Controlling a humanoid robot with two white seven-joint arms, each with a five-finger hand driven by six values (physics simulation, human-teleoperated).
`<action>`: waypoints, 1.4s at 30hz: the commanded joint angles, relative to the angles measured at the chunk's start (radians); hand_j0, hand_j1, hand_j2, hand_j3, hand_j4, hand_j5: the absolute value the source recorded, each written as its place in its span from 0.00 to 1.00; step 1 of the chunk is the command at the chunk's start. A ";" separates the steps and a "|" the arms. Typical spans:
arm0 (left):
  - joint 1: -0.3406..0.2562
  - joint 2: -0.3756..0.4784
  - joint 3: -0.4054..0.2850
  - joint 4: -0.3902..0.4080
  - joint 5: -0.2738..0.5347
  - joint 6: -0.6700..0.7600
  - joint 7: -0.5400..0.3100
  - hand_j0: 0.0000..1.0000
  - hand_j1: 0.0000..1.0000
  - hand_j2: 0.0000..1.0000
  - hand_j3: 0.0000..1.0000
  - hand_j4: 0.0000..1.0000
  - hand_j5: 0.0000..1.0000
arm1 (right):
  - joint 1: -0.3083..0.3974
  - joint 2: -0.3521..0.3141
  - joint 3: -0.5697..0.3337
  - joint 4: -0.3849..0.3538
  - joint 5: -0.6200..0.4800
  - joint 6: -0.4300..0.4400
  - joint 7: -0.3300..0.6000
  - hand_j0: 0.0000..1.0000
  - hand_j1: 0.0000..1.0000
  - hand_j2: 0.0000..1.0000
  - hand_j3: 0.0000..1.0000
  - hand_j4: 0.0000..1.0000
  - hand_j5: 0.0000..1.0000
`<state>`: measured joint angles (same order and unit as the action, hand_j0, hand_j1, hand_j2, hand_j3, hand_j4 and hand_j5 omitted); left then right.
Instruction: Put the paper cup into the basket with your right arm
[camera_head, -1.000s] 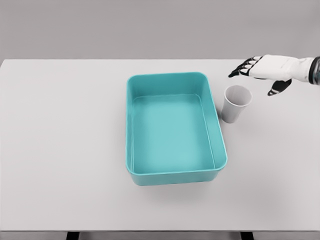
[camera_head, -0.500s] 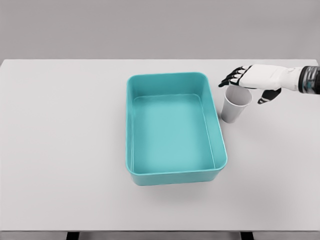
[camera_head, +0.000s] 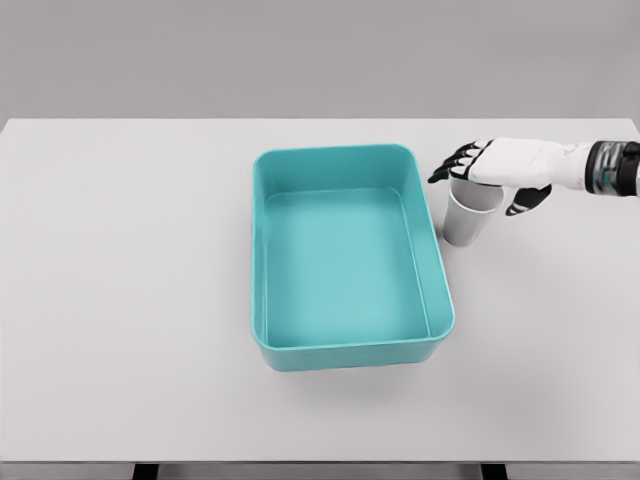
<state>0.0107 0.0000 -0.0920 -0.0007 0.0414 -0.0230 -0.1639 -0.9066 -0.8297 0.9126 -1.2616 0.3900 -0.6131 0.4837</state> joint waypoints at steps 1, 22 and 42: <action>0.000 0.000 0.000 0.001 0.000 0.000 0.000 1.00 1.00 1.00 1.00 1.00 1.00 | 0.000 0.000 -0.001 -0.004 -0.005 0.002 0.000 1.00 1.00 1.00 1.00 1.00 1.00; 0.000 0.000 0.000 -0.001 0.000 0.000 0.000 1.00 1.00 1.00 1.00 1.00 1.00 | 0.012 0.006 -0.001 -0.004 -0.006 0.002 0.000 0.95 0.95 0.95 0.95 0.95 0.95; 0.000 0.000 0.000 0.001 0.000 0.000 0.000 1.00 1.00 1.00 1.00 1.00 1.00 | 0.018 0.000 -0.001 -0.002 -0.008 0.002 0.000 0.59 0.59 0.59 0.59 0.59 0.59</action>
<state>0.0107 0.0000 -0.0920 -0.0007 0.0414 -0.0228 -0.1639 -0.8882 -0.8293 0.9117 -1.2640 0.3861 -0.6121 0.4825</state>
